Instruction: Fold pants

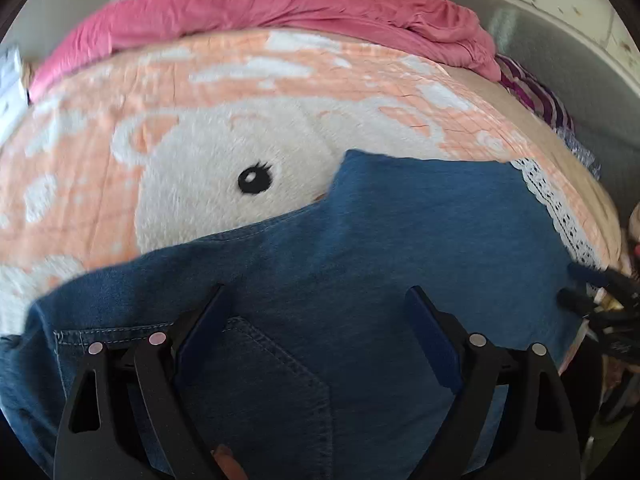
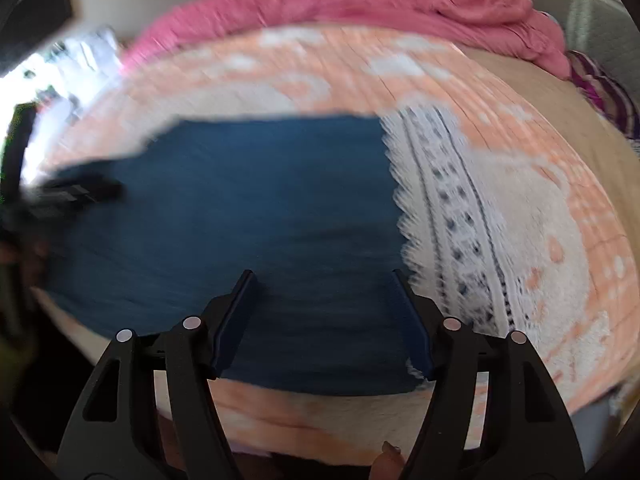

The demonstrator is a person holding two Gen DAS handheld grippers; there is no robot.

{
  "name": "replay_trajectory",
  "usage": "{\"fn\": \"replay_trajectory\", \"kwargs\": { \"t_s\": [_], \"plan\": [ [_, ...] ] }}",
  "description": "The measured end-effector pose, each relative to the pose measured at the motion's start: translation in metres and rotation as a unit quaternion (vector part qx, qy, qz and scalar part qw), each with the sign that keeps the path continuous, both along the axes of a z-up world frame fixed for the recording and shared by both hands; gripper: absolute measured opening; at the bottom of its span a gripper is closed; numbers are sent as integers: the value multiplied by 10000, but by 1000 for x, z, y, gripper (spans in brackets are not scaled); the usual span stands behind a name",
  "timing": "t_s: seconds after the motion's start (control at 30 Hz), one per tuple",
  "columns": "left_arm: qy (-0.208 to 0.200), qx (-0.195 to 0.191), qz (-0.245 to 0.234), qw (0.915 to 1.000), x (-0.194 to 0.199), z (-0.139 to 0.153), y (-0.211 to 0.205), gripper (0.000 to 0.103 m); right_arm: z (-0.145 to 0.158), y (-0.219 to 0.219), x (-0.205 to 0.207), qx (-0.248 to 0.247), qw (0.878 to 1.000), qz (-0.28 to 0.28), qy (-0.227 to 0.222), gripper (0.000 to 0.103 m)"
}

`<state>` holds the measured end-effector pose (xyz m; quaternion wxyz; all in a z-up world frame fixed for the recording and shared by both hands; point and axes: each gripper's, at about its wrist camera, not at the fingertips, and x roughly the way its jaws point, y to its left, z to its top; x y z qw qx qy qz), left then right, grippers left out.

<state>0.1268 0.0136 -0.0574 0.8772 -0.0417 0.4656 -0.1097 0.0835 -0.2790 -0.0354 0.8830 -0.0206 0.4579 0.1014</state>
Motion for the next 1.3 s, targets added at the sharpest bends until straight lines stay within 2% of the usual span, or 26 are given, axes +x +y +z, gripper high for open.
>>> {"fn": "replay_trajectory", "kwargs": {
  "t_s": [0.03, 0.2, 0.33, 0.4, 0.53, 0.7, 0.9, 1.1, 1.17, 1.23, 1.3],
  "plan": [
    [-8, -56, 25, 10000, 0, -1, 1, 88, -4, -1, 1, 30, 10000, -17, 11, 60],
    [-86, 234, -38, 9997, -5, 4, -12, 90, -2, 6, -1, -134, 9999, -21, -48, 64],
    [-262, -69, -229, 9994, -10, 29, -23, 90, 6, 4, -9, -113, 9998, 33, -189, 65],
    [-438, -100, -408, 9982, -12, 44, -36, 92, 11, 2, -9, -63, 9996, 26, -258, 66],
    [-513, -162, -679, 9962, -4, 61, -63, 93, 23, -1, -13, -95, 9989, -26, -448, 70],
    [-548, 0, -1169, 9916, 25, 72, -119, 94, 33, -13, -19, -337, 9967, -215, -707, 73],
    [-280, 177, -1763, 9838, 65, 60, -186, 94, 29, -52, -20, -23, 9948, -758, -672, 77],
    [-119, 402, -2489, 9676, 97, 39, -243, 94, 5, -83, -15, 857, 9907, -1025, -273, 77],
    [-83, 461, -2649, 9631, 110, 33, -255, 94, -2, -85, -13, 1078, 9893, -966, -177, 68],
    [-16, 358, -2770, 9602, 123, 26, -262, 94, -5, -85, -12, 1154, 9889, -913, -180, 66],
    [273, -36, -2972, 9544, 137, 18, -262, 94, -6, -92, -11, 1395, 9854, -959, -195, 61]
  ]
}}
